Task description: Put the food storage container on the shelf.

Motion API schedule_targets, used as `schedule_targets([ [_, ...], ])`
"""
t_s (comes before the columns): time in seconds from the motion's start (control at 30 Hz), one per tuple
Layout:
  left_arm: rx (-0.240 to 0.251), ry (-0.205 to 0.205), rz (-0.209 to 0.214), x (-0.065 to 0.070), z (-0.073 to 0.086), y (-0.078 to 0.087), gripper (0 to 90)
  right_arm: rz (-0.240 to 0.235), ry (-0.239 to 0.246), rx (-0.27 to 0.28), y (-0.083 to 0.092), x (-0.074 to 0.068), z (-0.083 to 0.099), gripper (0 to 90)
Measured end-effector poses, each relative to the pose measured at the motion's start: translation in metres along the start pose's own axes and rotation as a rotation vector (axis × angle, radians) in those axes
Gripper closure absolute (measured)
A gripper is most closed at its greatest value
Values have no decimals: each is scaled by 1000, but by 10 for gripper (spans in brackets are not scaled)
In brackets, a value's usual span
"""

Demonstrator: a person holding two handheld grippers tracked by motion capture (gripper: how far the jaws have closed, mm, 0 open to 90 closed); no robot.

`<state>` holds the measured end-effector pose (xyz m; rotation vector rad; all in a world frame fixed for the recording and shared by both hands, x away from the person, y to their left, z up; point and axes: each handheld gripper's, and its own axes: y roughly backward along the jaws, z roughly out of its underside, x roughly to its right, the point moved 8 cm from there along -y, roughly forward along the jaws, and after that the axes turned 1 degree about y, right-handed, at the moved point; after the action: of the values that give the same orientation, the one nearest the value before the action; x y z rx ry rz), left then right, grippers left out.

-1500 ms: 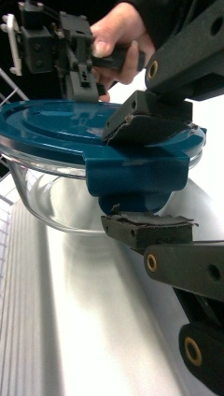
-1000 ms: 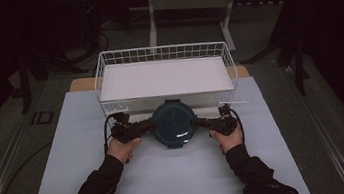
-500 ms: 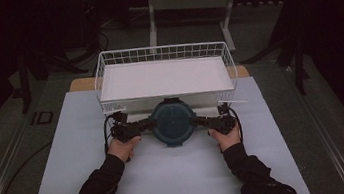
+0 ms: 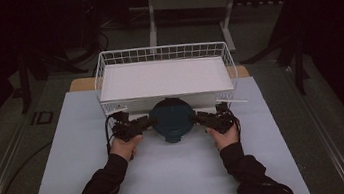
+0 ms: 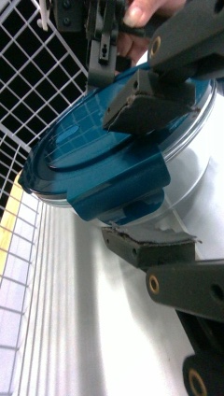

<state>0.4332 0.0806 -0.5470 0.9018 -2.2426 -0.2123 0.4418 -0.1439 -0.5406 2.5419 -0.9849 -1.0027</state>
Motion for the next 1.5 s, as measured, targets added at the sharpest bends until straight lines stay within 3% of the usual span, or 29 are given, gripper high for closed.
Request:
schedule_targets([
  [0.17, 16, -5, -21, 0, -1, 1, 387, 14, 20, 7, -1, 0, -3, 387],
  [0.3, 13, -6, 1, 3, -2, 5, 339, 19, 39, 11, 2, -4, -3, 366],
  [0.43, 1, -76, 10, 11, 2, 9, 246, 5, 48, 10, 6, -11, -4, 365],
  [0.53, 0, -91, 28, 18, 5, 13, 169, 7, 63, 11, 10, -16, -4, 365],
  [0.63, -32, -123, 48, 26, 8, 17, 126, 4, 77, 11, 15, -23, -3, 365],
  [0.73, -70, -153, 61, 35, 13, 21, 2, -13, 84, 7, 18, -30, -2, 364],
  [0.93, -95, -188, 63, 45, 23, 33, 2, -34, 88, -1, 24, -43, 3, 387],
  [1.2, -100, -216, 82, 56, 35, 52, 2, -73, 105, -24, 28, -68, 16, 515],
  [1.5, -142, -269, 89, 69, 57, 65, 2, -109, 149, -98, 17, -97, 41, 630],
])
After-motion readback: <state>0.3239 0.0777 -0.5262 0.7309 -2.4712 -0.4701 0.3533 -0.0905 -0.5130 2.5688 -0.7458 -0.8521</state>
